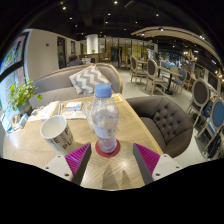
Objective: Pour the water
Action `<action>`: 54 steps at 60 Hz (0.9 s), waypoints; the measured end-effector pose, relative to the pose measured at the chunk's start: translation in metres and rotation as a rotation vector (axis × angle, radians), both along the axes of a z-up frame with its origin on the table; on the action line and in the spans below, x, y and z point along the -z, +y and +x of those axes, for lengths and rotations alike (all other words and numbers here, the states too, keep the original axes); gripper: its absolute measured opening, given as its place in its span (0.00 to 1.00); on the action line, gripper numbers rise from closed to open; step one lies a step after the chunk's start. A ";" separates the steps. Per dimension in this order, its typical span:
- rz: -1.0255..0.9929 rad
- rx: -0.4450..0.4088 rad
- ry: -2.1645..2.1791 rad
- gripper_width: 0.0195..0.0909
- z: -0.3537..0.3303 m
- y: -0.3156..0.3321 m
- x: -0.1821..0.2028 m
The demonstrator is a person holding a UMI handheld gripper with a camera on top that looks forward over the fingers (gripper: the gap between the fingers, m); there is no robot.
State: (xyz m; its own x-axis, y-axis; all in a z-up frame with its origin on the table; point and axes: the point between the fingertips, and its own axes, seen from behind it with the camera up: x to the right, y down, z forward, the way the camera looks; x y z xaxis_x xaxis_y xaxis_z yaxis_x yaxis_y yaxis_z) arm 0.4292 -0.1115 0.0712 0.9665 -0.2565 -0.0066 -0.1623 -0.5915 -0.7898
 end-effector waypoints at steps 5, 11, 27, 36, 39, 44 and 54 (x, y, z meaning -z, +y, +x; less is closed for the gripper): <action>-0.033 0.003 -0.030 0.93 -0.008 -0.032 -0.014; -0.069 0.003 -0.057 0.92 -0.021 -0.069 -0.033; -0.090 0.012 -0.067 0.92 -0.057 -0.131 -0.078; -0.099 -0.014 -0.048 0.93 -0.064 -0.144 -0.088; -0.093 -0.022 -0.048 0.93 -0.066 -0.143 -0.092; -0.091 -0.021 -0.051 0.93 -0.062 -0.145 -0.098; -0.114 -0.042 -0.135 0.92 -0.045 -0.146 -0.099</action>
